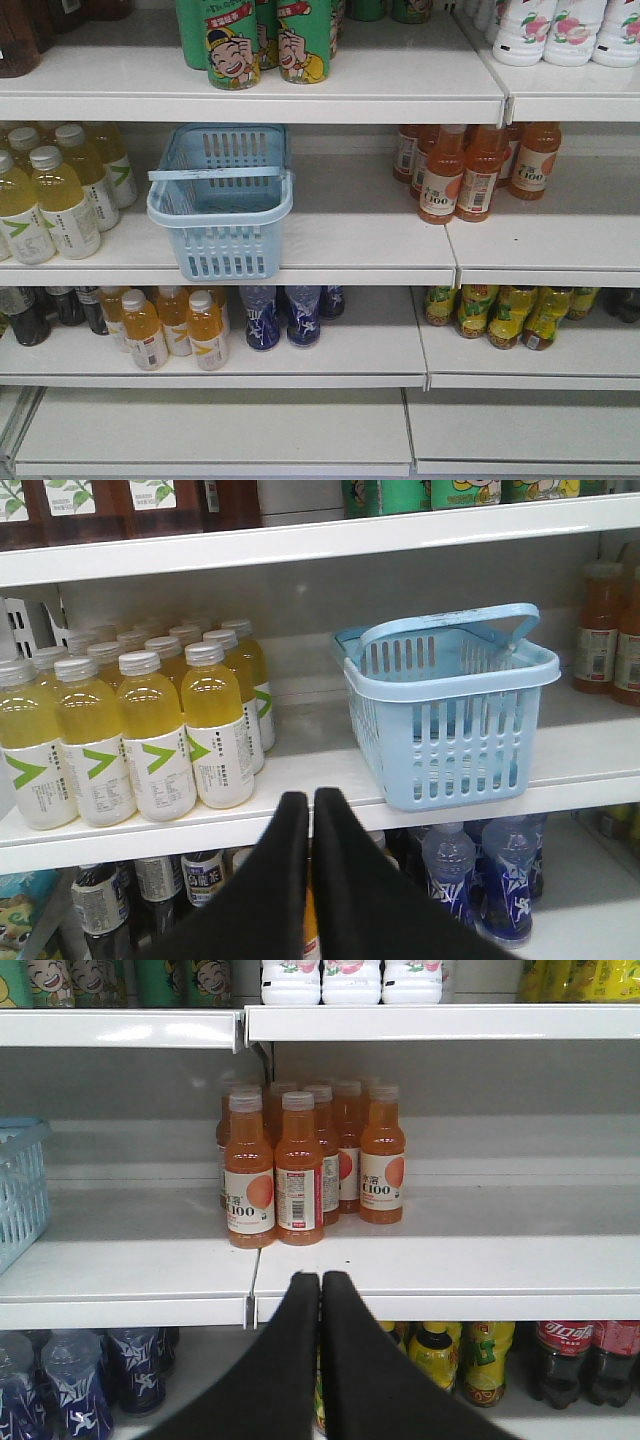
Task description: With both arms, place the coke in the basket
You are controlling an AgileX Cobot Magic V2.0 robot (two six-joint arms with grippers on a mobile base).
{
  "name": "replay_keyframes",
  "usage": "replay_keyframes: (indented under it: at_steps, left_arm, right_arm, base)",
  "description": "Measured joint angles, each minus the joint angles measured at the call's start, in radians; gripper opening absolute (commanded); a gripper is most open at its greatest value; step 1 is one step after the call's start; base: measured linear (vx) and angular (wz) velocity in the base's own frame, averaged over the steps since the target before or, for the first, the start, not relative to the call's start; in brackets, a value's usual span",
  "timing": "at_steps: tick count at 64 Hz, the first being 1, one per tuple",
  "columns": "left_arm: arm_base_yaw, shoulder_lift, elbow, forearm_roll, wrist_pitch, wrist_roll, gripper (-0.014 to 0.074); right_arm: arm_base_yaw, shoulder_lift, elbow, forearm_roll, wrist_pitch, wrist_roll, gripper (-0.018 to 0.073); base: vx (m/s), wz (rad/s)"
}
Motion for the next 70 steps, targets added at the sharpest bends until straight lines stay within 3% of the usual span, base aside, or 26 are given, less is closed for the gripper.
replay_keyframes:
  at_steps: [70]
  left_arm:
    - [0.000, 0.000, 0.000, 0.000, 0.000, 0.000, -0.0006]
  right_arm:
    - [0.000, 0.000, 0.000, 0.001, 0.000, 0.000, -0.0010]
  base:
    - [0.01, 0.00]
